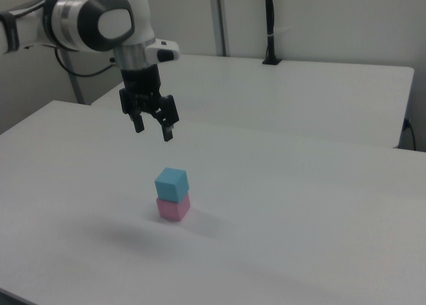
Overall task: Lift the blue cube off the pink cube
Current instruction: 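Lower the gripper onto the light-blue cube and close on it, then lift the light-blue cube off the pink cube, then move the held blue cube away from the pink cube and lower it onto the table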
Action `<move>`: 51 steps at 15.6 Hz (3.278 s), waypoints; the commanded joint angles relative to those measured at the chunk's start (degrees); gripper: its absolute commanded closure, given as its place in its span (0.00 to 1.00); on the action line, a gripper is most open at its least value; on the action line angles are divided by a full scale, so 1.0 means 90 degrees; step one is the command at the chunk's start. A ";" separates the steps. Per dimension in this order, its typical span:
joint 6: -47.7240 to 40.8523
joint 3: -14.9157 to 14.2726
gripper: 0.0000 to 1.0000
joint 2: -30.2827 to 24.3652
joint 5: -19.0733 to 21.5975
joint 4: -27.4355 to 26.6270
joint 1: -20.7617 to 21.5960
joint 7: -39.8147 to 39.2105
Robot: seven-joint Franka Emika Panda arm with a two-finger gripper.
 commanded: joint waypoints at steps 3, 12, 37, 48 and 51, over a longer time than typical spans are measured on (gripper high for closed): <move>0.0902 -0.0034 0.00 0.0824 -0.0090 -0.0113 0.0010 -0.0703; 0.1899 -0.0034 0.00 0.1607 -0.0217 -0.0709 0.0380 -0.0723; 0.2164 -0.0112 0.21 0.3795 0.0896 0.1488 0.2373 0.0917; 0.0486 0.0560 0.00 0.0711 -0.0078 0.0356 0.0735 0.0967; 0.0221 0.0640 0.00 0.0202 -0.0285 0.0160 0.0245 0.0957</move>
